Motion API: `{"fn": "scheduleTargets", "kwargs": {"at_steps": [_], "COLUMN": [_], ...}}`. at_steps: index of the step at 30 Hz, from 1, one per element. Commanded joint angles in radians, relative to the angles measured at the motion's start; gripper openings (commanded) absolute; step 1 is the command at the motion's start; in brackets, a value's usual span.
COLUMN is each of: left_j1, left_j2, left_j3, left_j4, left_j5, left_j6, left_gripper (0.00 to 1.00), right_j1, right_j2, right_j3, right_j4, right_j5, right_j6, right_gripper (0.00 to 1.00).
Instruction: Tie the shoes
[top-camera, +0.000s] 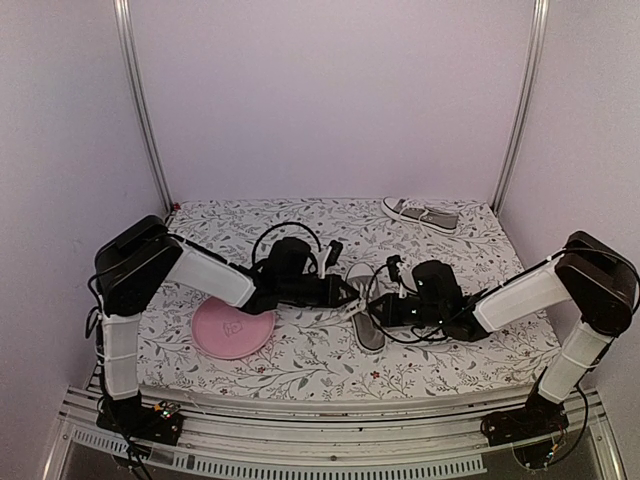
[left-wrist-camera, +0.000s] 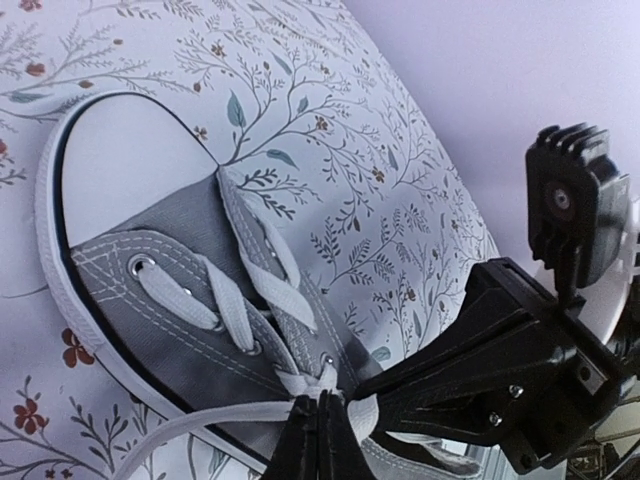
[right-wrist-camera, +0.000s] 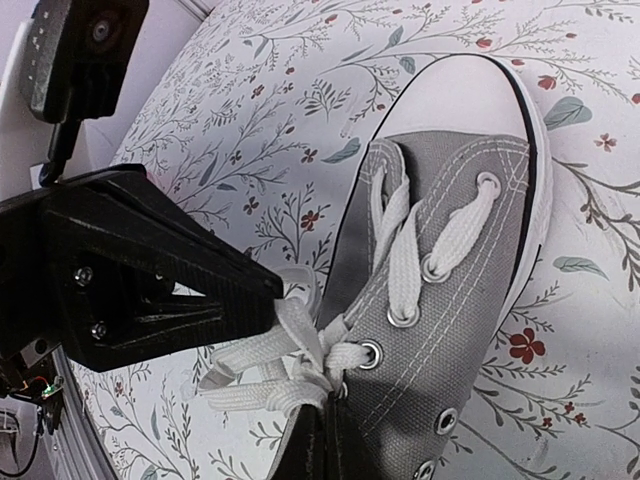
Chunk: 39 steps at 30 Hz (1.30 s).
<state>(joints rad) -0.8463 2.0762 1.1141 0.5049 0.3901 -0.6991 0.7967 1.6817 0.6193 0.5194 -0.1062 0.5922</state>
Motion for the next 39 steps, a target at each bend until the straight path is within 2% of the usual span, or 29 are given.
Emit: {"fn": "scheduleTargets", "kwargs": {"at_steps": [1,20,31,39], "left_j1": [-0.007,-0.014,-0.043,-0.066], "left_j2": [-0.043,-0.030,-0.056,-0.045], "left_j3": [0.016,0.030,0.015,-0.059], "left_j4": [-0.028,-0.052,-0.060,-0.034], "left_j5": [-0.003,0.020,0.030,0.053], "left_j6": [0.025,0.014,-0.005,-0.052], "left_gripper": [0.00,0.00,0.00,0.00], "right_j1": [-0.008,-0.004,0.001,0.001], "right_j2": [-0.015,0.117,0.144,0.132], "right_j3": [0.004,0.100,0.102,0.093], "right_j4": [-0.019,0.060,0.042,0.047], "right_j5": [0.016,-0.061,0.070,0.090], "right_j6": [-0.014,-0.017,0.017,0.035], "right_gripper": [0.02,0.02,0.02,0.02]}}
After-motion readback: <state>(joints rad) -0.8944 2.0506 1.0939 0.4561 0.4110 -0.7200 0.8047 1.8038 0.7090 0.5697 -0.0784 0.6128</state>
